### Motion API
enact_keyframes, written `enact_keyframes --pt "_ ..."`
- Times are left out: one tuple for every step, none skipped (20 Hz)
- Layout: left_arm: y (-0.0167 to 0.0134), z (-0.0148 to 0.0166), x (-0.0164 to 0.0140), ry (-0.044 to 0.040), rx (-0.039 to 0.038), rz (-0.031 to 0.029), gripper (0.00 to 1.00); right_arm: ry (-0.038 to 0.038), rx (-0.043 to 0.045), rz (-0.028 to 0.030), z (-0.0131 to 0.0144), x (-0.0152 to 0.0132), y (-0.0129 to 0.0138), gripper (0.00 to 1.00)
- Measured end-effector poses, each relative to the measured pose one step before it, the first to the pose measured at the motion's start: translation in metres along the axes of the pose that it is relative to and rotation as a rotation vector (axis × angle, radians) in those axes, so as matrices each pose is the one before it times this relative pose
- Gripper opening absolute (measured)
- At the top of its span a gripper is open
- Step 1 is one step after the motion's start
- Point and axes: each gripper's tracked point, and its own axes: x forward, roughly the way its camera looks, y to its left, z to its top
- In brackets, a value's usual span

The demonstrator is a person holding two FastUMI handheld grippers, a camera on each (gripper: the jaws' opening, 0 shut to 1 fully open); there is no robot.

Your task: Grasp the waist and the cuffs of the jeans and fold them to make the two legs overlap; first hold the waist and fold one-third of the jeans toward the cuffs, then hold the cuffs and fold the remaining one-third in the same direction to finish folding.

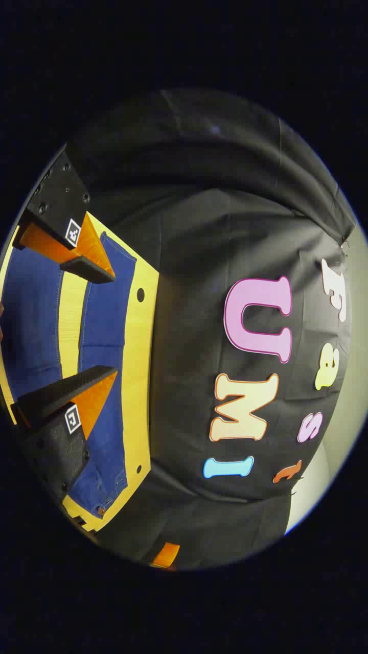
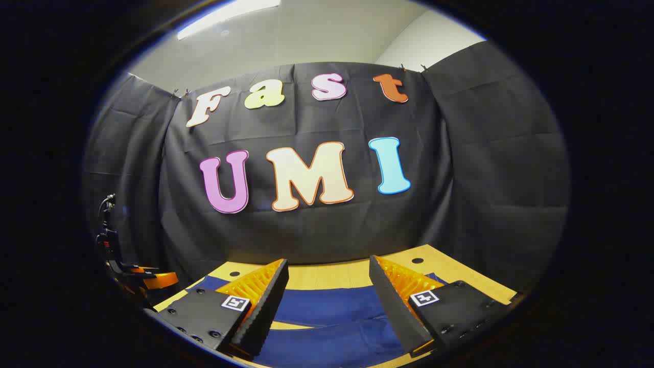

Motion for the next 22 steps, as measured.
enact_keyframes --pt "0.00279 -0.0028 -0.00115 0.00435 0.00167 -0.00666 0.95 0.0071 -0.00086 0.00057 -0.00364 -0.00181 0.00224 0.98" --pt "0.00244 -0.00252 -0.00092 0.00889 0.00707 -0.01058 0.95 0.00804 -0.00128 0.00274 -0.00332 -0.00128 0.00298 0.98" --pt "0.00239 -0.00356 -0.00166 0.00859 0.01351 -0.01116 0.95 0.01105 -0.00169 0.0052 -0.00614 -0.00116 0.0035 0.98" --pt "0.00482 -0.00259 -0.00198 0.00439 0.01782 -0.00607 0.95 0.01334 -0.00305 0.01004 -0.0045 -0.00175 0.00609 0.94" --pt "0.00669 -0.00551 -0.00102 0.01031 0.01677 -0.00324 0.95 0.01062 -0.005 0.01056 -0.00474 -0.00177 0.00735 0.94" --pt "0.00603 -0.00698 -0.00131 0.01966 0.01367 -0.00532 0.95 0.00842 -0.00511 0.01073 -0.0034 -0.00131 0.00625 0.98" --pt "0.00462 -0.0088 -0.00363 0.02273 0.01517 -0.01321 0.95 0.00326 -0.00553 0.00951 -0.00335 -0.00259 0.00624 0.98" --pt "0.00444 -0.00561 -0.00255 0.01312 0.01252 -0.01319 0.95 0.0054 -0.00424 0.00919 -0.00218 -0.00034 0.0059 0.98" --pt "0.00369 -0.00698 -0.00233 0.01497 0.01527 -0.0216 0.95 0.01175 -0.00353 0.00884 -0.00631 -0.00075 0.00588 0.98" --pt "0.00431 -0.00785 -0.00285 0.0227 0.02731 -0.0325 0.95 0.01435 -0.00107 0.0091 -0.00532 -0.00044 0.00568 0.94" --pt "0.00071 -0.00775 -0.00185 0.02235 0.02499 -0.03041 0.95 0.01244 0.00144 0.00484 -0.00509 -0.00104 0.00453 0.94" --pt "0.00075 -0.00858 -0.00374 0.02805 0.0375 -0.04562 0.95 0.01189 0.00445 0.00345 -0.00324 -0.00087 0.0039 0.94" --pt "-0.00062 -0.01227 -0.00511 0.04028 0.03942 -0.05365 0.96 0.0075 0.00862 0.00469 -0.00241 0.00113 0.00377 0.98" --pt "-0.00169 -0.01207 -0.00479 0.04233 0.04366 -0.05376 0.96 0.00638 0.00769 0.00422 -0.00182 0.00086 0.00431 0.98" --pt "-0.00236 -0.01265 -0.00466 0.04823 0.04686 -0.04428 0.96 0.00711 0.00316 -0.00107 -0.004 -0.00043 0.00323 0.98" --pt "-0.00199 -0.01131 -0.00414 0.04044 0.04611 -0.04266 0.96 0.00529 0.00065 -0.00244 -0.00265 -0.00073 0.00255 0.98" --pt "-0.0031 -0.0111 -0.00526 0.03829 0.04571 -0.04294 0.96 0.00221 -0.00047 -0.00117 -0.00334 -0.00017 0.00165 0.94" --pt "-0.00249 -0.01095 -0.00261 0.04424 0.03549 -0.03832 0.95 0.00064 -0.00241 -0.00397 -0.00075 -0.00124 0.00165 0.94" --pt "-0.00182 -0.01386 -0.00401 0.05236 0.03775 -0.032 0.93 0.00585 -0.00342 -0.00523 -0.00376 -0.0012 0.00033 0.94" --pt "-0.00109 -0.01194 -0.00247 0.04274 0.03693 -0.0335 0.94 0.00831 -0.00412 -0.00571 -0.00392 -0.00026 0.00069 0.94" --pt "-0.0008 -0.00839 -0.0012 0.03893 0.03313 -0.03281 0.96 0.00752 -0.00219 -0.00765 -0.00453 -0.00234 -0.00062 0.98" --pt "-0.00203 -0.01048 -0.00001 0.04578 0.02286 -0.0367 0.96 0.00976 0.00034 -0.00391 -0.0027 -0.00172 -0.00005 0.98"
